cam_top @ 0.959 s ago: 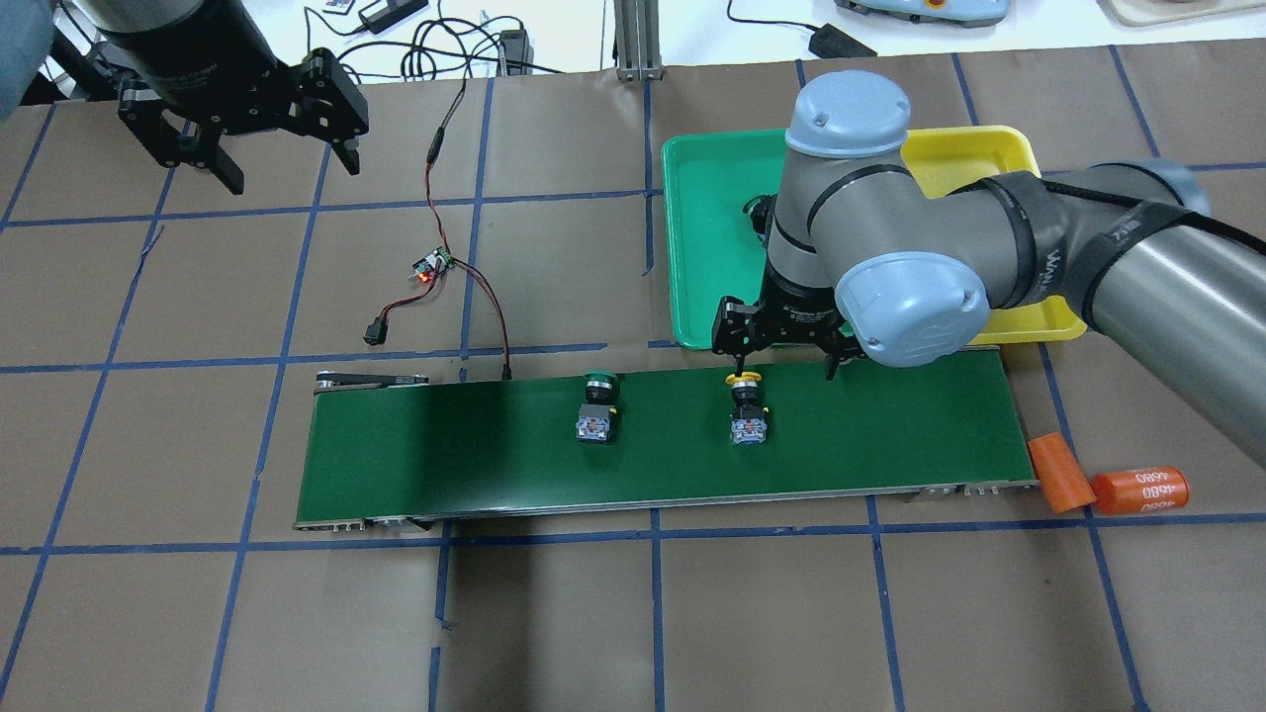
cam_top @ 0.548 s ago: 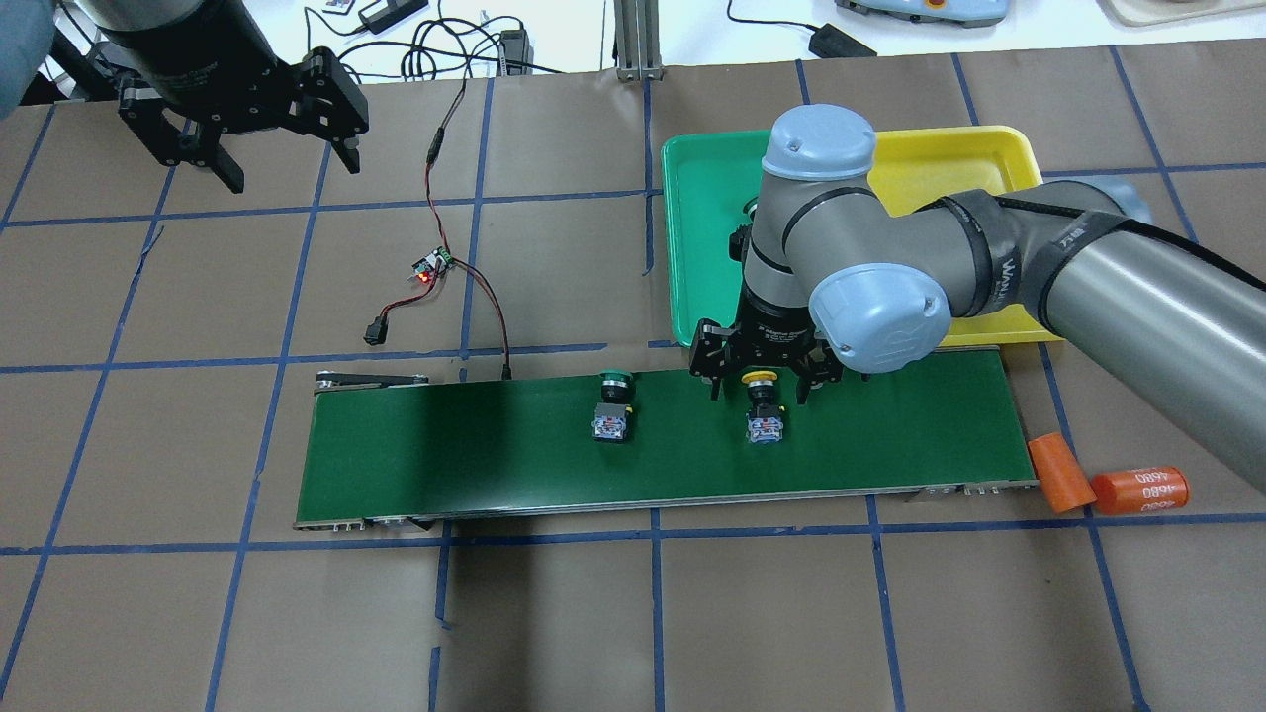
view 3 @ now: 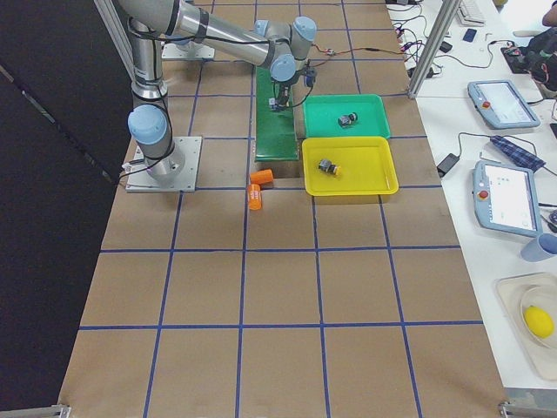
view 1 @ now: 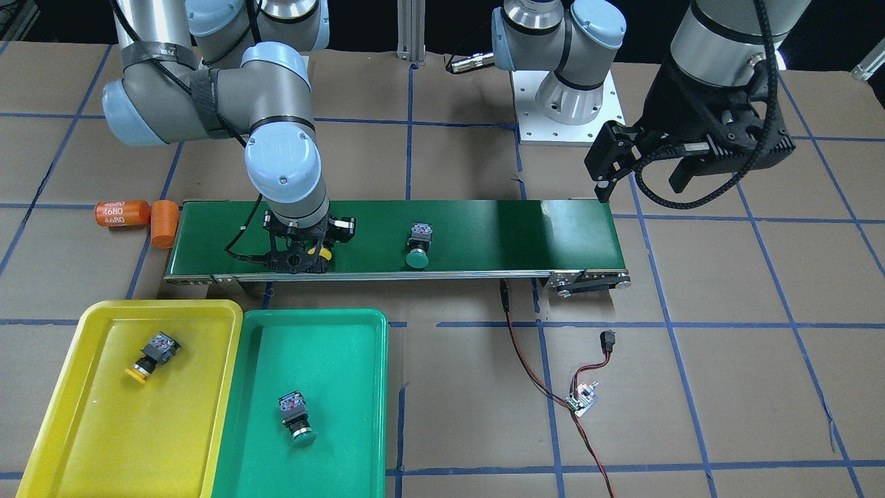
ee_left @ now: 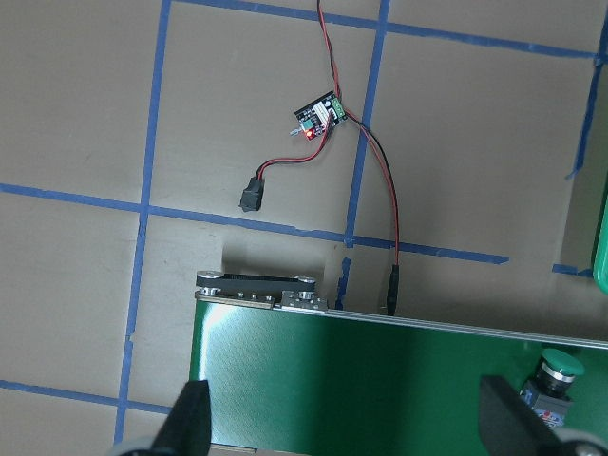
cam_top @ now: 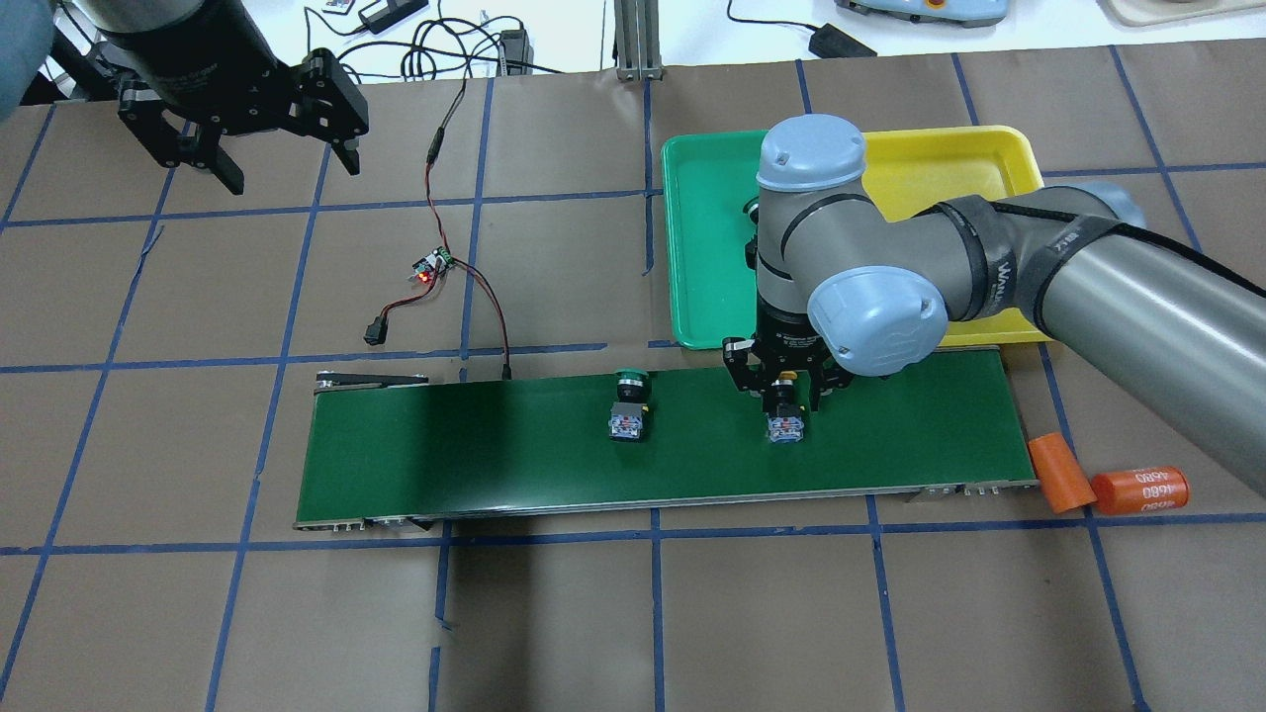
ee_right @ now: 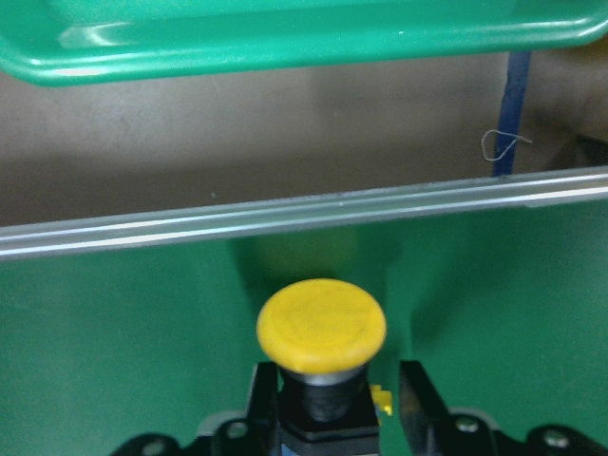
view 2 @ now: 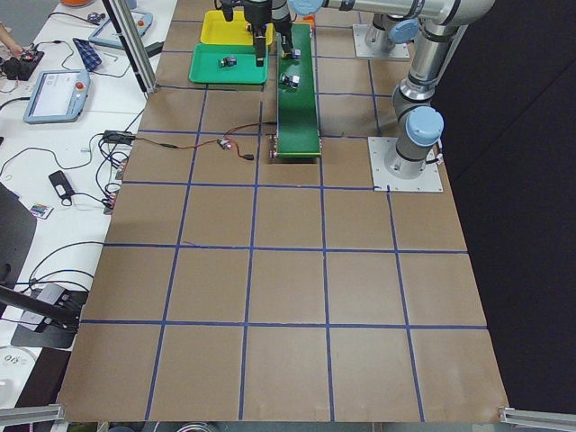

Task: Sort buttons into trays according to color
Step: 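Carry the yellow button into the yellow tray and release it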

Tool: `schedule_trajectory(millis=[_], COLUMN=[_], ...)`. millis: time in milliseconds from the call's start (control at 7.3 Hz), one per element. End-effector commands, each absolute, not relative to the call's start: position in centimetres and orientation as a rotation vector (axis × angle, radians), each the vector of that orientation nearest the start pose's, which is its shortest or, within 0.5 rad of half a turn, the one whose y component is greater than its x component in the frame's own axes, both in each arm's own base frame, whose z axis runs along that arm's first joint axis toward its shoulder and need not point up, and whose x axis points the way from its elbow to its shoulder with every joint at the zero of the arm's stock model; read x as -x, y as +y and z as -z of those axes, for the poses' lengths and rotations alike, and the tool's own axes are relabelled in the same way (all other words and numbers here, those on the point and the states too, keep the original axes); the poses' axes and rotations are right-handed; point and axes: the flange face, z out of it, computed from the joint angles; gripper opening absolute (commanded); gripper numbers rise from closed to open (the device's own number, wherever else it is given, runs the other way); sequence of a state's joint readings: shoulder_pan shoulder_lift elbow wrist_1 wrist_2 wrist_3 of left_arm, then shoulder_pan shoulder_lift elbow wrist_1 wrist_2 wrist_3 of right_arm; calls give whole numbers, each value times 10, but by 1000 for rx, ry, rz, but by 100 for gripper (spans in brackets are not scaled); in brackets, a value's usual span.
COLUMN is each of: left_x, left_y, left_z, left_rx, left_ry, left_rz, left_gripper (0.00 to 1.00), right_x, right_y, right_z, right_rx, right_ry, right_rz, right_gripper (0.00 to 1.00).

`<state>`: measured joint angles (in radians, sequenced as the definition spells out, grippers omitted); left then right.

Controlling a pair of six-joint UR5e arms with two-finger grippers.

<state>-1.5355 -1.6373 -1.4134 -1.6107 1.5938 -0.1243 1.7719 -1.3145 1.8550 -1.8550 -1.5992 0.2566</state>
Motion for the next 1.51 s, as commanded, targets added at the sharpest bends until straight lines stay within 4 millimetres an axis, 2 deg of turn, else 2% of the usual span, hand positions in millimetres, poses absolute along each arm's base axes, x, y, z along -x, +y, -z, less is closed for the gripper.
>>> schedule_trajectory(millis=[0,137,274,411,685,822,959,1096,1232,1369], left_x=[112,112,112,112,112,113,113,113,113,113], left_y=[-528,-527,-528,-527,-527,-527,-527,-527,-528,-528], left_z=[-528,-527,-528,-527,-528,-528,-527,-528,-528,-528], left_rx=[250,249,250,249,250,250,252,250,250,250], left_ry=[3110,3110,3110,3110,3110,3111,3111,3111,3111,3111], left_rz=[80,78,80,78,80,80,78,80,80,80], left_gripper=[100,100,100,100,100,100,100,100,100,100], right_x=[-227,-223,-216,-197,-140,-112,-85,-59,-51,-51], right_y=[-481,-485,-492,-507,-551,-577,-606,-628,-630,-629], right_z=[-257,-265,-291,-313,-338,-331,-320,-296,-289,-288], right_rx=[-90,-108,-134,-196,-288,-190,-205,-205,-229,-219], right_ry=[3217,3213,3207,3201,3176,3225,3272,3282,3280,3277], right_rz=[-366,-335,-249,-206,-100,-30,55,69,61,58], right_gripper=[0,0,0,0,0,0,0,0,7,99])
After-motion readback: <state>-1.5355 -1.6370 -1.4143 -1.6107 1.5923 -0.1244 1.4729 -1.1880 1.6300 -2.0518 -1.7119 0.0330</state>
